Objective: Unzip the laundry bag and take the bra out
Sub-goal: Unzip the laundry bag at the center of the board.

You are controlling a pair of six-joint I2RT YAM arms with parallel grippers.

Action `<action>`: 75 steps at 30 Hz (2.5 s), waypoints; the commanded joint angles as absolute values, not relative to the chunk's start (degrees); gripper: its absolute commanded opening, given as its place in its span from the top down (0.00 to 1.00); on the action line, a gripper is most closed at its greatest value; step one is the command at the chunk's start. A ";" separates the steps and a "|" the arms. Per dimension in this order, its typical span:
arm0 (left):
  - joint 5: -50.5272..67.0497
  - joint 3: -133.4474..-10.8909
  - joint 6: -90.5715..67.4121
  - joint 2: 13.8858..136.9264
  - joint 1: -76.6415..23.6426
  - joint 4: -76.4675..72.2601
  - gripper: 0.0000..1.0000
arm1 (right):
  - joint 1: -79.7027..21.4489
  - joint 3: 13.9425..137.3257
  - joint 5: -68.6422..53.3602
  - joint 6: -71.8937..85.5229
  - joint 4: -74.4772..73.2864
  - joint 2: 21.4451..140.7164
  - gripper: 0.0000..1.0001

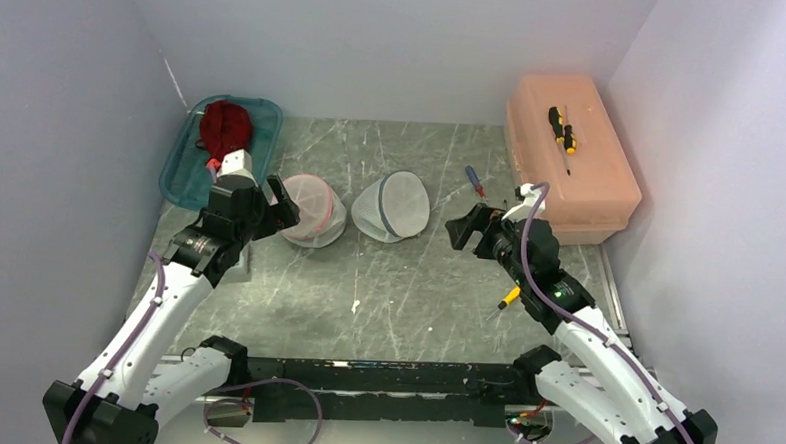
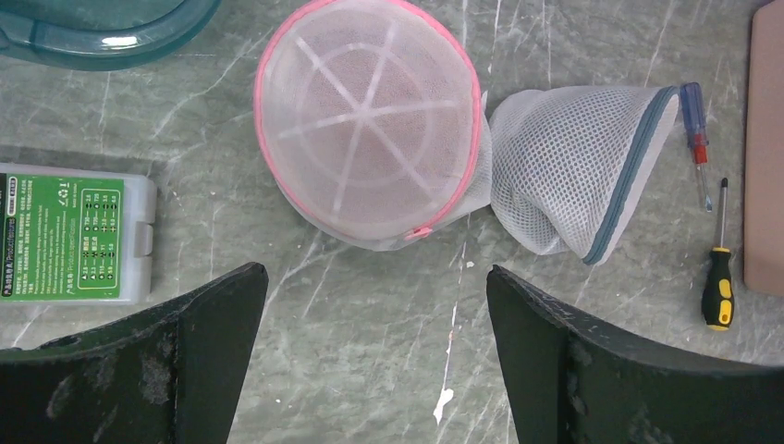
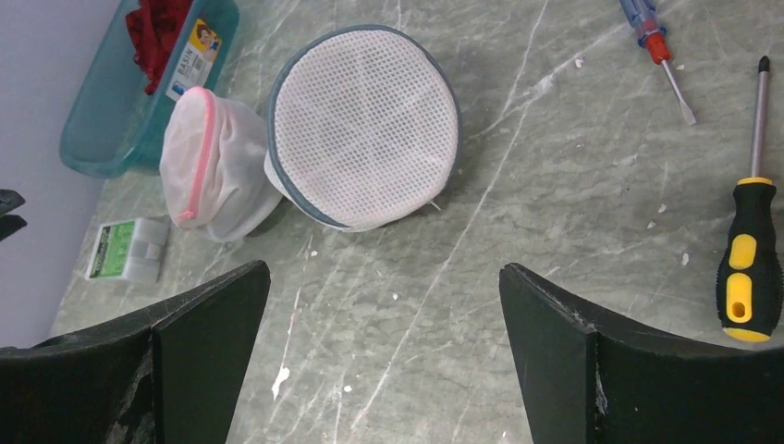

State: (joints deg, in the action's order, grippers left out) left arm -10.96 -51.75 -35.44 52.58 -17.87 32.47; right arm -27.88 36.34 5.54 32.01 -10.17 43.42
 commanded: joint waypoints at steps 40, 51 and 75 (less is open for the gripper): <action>-7.40 -88.78 -30.10 104.10 -38.70 32.34 0.39 | -25.93 23.40 -0.51 36.26 2.53 46.85 0.00; -4.76 -86.95 -30.62 104.98 -38.74 29.54 0.75 | -25.98 20.25 1.43 40.59 5.19 43.03 0.00; 38.68 -68.25 -39.58 86.85 -29.05 3.72 0.97 | -12.86 22.72 -29.87 47.94 16.97 41.05 0.03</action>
